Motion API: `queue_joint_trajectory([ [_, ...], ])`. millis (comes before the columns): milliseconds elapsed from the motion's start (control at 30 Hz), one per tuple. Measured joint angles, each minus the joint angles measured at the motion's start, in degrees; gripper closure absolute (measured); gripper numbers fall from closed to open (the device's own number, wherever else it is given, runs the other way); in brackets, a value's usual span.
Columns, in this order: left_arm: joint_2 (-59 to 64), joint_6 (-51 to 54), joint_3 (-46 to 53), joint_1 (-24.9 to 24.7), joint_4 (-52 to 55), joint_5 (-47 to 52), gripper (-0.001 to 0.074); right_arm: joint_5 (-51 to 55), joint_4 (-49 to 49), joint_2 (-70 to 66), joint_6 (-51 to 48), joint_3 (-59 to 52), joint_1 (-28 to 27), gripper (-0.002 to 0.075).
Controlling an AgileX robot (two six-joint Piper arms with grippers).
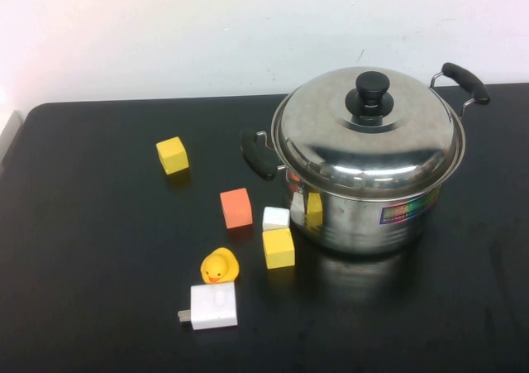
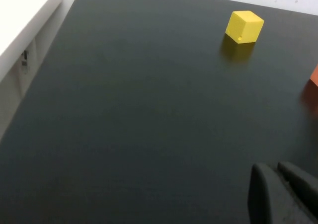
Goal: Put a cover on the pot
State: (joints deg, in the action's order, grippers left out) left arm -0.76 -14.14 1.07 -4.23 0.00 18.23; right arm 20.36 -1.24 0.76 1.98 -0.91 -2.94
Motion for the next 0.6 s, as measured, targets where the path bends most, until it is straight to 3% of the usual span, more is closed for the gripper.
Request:
queue_joint_trajectory([
  [600,0.0,0.1,-0.1,1.3,0.0,0.0,0.0736,0.0,0.0,0.0,0.0,0.0,0.0,0.0728],
])
